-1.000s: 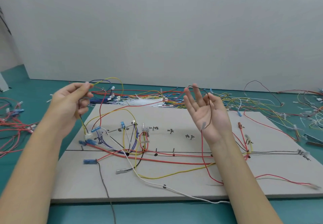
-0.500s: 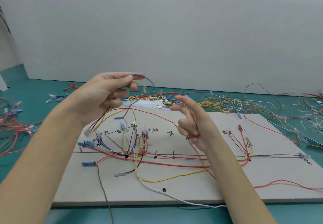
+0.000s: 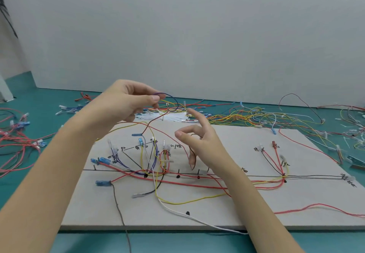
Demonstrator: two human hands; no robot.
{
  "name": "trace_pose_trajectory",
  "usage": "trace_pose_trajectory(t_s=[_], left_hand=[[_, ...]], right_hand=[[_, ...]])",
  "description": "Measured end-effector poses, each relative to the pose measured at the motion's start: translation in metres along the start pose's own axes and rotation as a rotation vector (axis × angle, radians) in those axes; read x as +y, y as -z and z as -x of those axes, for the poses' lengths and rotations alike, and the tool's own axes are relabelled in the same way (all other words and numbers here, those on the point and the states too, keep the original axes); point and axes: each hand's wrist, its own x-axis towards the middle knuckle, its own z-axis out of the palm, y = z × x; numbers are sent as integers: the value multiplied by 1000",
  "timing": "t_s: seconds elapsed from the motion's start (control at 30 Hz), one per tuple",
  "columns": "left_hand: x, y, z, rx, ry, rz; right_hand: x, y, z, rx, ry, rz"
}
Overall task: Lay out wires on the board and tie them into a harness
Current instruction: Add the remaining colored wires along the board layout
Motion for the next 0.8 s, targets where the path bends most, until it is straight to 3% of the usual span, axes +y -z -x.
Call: trace_pose_trajectory(t_s=[0.13, 0.27, 0.37, 0.53, 0.7, 0.8], left_hand=[[5, 2, 8, -225, -18, 94], [11, -14, 12, -393, -90, 124], [13, -20, 10, -332, -146, 114], [-1, -2, 9, -67, -159, 26], [-33, 7, 15, -26, 42, -249], [-45, 0, 21, -58, 221, -193]], right_hand=[[-9, -3, 2, -23, 53, -53], [-21, -17, 1, -281, -24, -319], [-24, -23, 1, -332, -44, -370], [-27, -1, 0, -155, 31, -444], [-24, 16, -3, -52, 41, -530], [-24, 19, -4, 0, 49, -552]])
